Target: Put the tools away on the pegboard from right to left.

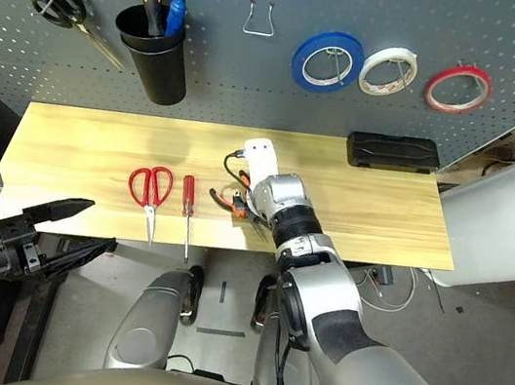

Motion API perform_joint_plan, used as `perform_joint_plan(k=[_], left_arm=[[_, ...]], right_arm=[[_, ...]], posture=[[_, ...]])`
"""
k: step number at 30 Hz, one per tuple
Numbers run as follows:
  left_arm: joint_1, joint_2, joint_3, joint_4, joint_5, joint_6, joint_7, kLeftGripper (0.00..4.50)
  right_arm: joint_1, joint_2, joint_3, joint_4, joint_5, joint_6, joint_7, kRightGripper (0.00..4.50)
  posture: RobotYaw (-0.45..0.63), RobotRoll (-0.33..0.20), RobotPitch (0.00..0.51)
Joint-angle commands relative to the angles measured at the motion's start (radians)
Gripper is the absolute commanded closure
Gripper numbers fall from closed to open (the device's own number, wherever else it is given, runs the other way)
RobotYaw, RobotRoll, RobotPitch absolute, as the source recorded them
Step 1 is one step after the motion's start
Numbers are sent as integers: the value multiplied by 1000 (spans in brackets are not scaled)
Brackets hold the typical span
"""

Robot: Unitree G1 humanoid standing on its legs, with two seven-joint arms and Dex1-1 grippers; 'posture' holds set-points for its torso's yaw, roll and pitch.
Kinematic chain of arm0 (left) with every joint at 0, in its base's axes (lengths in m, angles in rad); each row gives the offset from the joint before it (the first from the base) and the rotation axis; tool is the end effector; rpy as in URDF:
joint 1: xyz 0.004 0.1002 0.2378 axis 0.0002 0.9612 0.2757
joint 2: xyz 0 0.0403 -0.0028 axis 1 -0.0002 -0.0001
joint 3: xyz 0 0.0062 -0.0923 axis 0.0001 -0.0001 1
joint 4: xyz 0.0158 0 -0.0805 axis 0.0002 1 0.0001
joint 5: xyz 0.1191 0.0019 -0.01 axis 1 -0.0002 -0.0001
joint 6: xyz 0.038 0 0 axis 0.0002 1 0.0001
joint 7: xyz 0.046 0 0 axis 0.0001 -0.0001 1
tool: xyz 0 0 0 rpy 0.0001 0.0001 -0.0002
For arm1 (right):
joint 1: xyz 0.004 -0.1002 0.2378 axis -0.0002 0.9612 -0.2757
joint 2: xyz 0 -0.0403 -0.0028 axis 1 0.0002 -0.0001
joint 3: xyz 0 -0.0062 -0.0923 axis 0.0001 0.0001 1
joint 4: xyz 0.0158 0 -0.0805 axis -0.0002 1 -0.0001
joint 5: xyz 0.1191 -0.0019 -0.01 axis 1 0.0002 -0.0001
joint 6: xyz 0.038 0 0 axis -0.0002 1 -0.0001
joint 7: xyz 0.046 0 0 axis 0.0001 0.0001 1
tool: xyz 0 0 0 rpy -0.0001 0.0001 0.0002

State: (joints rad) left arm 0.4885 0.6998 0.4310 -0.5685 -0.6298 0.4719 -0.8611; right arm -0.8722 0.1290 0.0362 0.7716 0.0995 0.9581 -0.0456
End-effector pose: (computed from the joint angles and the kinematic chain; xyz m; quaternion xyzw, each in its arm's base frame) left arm 0.1367 0.2800 0.1423 0.0388 0.1557 -0.3581 0.9198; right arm 0.3233 -0.0420 0.0971 -0.0546 0.4336 0.1455 0.8876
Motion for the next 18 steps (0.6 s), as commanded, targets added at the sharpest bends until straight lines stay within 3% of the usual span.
perform_joint_plan(k=[1, 8, 18], left_arm=[[8, 3, -5, 14, 0, 3, -7, 0], [3, 6, -7, 28, 3, -4, -16, 0], [2, 4, -11, 46, 10, -20, -22, 0]], right_arm=[[34, 52, 16, -109, 11, 81, 15, 25], [98, 43, 101, -316, 43, 275, 92, 25], [109, -41, 232, -339, 17, 303, 184, 25]], posture=[[244, 0, 242], [243, 0, 244], [244, 0, 243]])
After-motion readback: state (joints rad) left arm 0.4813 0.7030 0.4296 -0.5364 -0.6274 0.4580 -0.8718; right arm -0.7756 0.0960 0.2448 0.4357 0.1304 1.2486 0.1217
